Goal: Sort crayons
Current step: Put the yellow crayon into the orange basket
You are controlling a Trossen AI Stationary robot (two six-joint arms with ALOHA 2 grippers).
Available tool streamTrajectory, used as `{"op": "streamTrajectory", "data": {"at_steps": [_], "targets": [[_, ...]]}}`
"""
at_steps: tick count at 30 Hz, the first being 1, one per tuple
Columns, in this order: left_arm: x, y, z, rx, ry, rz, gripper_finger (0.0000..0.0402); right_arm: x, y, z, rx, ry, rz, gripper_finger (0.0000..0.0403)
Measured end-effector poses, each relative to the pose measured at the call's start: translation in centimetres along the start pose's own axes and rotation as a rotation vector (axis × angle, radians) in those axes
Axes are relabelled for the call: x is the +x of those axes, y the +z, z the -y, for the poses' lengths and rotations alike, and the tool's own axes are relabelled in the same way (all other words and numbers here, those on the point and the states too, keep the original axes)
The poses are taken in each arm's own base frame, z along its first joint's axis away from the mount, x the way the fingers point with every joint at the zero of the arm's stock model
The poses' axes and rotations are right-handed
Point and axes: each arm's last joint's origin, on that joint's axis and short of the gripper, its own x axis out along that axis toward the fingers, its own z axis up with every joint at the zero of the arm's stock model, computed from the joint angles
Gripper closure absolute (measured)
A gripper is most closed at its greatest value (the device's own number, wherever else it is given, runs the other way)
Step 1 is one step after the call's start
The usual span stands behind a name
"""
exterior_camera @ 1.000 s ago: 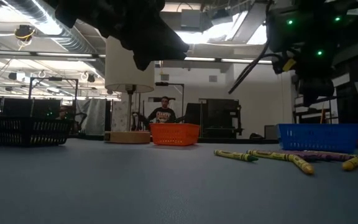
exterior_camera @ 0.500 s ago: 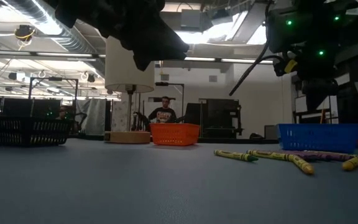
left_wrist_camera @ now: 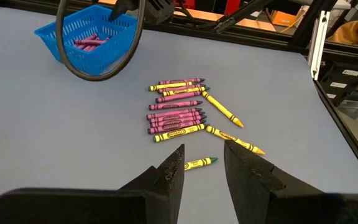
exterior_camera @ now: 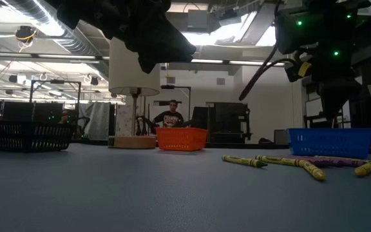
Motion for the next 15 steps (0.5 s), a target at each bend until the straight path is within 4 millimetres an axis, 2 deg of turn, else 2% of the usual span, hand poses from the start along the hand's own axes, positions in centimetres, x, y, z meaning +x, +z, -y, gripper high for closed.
{"op": "streamTrajectory", "data": {"at_steps": [4, 9, 15], "targets": [[0.0, 0.0, 0.0, 0.000, 0.001, 0.000, 0.0304, -1.0, 0.4, 0.3, 0.007, 0.007, 0.015, 0.0223], [0.0, 0.0, -0.1, 0.000, 0.029, 0.008, 0.0304, -3.6, 1.9, 0.6, 0.039, 0.093, 0.102, 0.0223], [0.0, 0.0, -0.1, 0.000, 0.031, 0.008, 0.0304, -7.2, 3.4, -1.4, -0.080, 0.307, 0.327, 0.0223]]}}
